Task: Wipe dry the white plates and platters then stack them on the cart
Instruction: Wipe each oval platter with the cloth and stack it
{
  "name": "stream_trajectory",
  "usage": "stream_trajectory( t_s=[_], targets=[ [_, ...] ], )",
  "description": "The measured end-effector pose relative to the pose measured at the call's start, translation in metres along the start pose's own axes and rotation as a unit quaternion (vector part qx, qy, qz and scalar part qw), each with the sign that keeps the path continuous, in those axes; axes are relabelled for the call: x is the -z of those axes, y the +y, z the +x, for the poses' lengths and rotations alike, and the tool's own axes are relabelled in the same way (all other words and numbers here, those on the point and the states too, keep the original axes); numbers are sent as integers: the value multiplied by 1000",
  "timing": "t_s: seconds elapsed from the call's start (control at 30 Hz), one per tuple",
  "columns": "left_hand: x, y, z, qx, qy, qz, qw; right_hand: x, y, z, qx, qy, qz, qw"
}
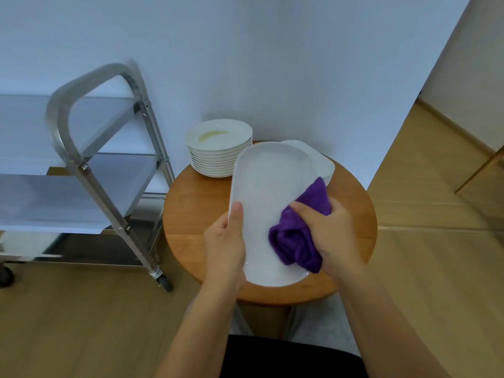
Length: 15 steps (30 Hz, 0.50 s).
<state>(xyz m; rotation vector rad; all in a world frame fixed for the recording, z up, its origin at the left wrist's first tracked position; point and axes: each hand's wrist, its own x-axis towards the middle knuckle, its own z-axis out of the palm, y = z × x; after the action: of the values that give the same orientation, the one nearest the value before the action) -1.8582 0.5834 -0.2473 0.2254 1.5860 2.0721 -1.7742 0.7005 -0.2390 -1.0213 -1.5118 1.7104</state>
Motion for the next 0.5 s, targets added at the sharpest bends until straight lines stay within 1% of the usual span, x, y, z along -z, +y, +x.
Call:
stream_trajectory(
  t_s=[0.1, 0.17, 0.23, 0.3, 0.37, 0.43, 0.5],
  targets=[
    [3, 1, 4, -9, 35, -34, 999, -8, 24, -14, -35, -29, -36, 998],
    [6, -2, 6, -3, 42, -23, 999, -10, 41, -23, -62, -29, -56, 996],
    [11, -7, 7, 12, 33, 1, 999, -8, 52, -28, -68, -28, -81, 994],
    [15, -12, 7, 22, 10, 31, 999, -6, 53, -27, -22, 5, -99, 995],
    [16, -15, 5, 12, -22, 70, 997, -6, 48, -19, 72, 77, -144, 984],
    [14, -18, 1, -10, -52, 98, 994, -9, 39, -10, 151, 137, -222, 954],
    [11, -19, -2, -35, -67, 115, 990, -18, 34, -1, 184, 164, -347, 905]
  ],
)
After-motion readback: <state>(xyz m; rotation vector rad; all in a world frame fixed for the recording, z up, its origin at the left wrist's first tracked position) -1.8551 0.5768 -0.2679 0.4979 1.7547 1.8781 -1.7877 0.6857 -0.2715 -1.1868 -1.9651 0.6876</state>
